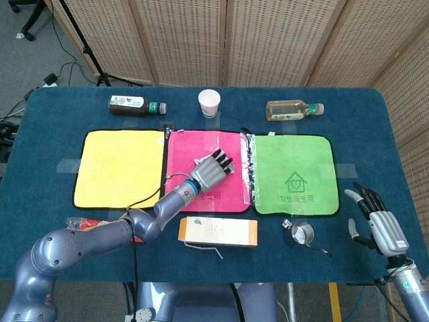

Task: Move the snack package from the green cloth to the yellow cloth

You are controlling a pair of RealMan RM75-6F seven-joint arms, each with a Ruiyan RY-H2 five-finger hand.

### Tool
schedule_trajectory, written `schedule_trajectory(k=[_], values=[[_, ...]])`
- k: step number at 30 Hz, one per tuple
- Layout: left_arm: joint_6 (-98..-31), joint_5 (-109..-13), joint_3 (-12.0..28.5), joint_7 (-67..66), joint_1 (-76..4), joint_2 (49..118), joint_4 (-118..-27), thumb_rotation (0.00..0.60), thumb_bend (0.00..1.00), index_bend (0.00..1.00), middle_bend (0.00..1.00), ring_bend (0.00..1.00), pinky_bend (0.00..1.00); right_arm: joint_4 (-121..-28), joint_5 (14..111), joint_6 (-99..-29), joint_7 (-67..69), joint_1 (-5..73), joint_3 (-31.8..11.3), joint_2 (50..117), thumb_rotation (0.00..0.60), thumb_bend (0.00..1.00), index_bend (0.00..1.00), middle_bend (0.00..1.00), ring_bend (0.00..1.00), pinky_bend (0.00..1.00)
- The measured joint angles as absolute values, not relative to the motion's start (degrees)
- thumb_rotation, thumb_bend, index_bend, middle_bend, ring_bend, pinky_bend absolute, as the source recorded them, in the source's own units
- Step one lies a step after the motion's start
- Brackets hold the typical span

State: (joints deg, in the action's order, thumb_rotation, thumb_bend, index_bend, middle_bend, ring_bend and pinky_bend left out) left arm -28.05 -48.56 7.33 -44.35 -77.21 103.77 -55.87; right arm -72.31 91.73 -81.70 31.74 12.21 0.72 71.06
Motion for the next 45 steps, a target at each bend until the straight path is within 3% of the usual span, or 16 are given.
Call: schedule_trajectory(k=[9, 23, 45], values=[[-28.66, -49.49, 5.00, -42.43, -77.11, 103.21, -56.41, 0.600, 0.75, 0.00, 0.00, 0.00, 0.00, -72.28, 92.32, -81.61, 31.80, 12.21, 0.86, 71.08, 0.600, 0.65, 0.12, 0.00, 0.00, 0.00], [-33.75, -48.38, -0.77, -42.78, -73.11, 96.32, -64.81, 0.600, 0.75, 0.00, 0.00, 0.00, 0.00, -73.19, 93.74, -81.93, 30.50, 12.21, 1.38, 71.21, 0.600, 0.65, 0.12, 0.00, 0.00, 0.00], [-40.65, -47.16, -6.19, -44.10, -67.46, 87.04, -75.39, 0.600, 0.75, 0.00, 0.00, 0.00, 0.00, -74.94, 96.04, -83.83, 28.44, 11.76, 2.28, 71.06, 0.600, 0.65, 0.12, 0.00, 0.00, 0.00]])
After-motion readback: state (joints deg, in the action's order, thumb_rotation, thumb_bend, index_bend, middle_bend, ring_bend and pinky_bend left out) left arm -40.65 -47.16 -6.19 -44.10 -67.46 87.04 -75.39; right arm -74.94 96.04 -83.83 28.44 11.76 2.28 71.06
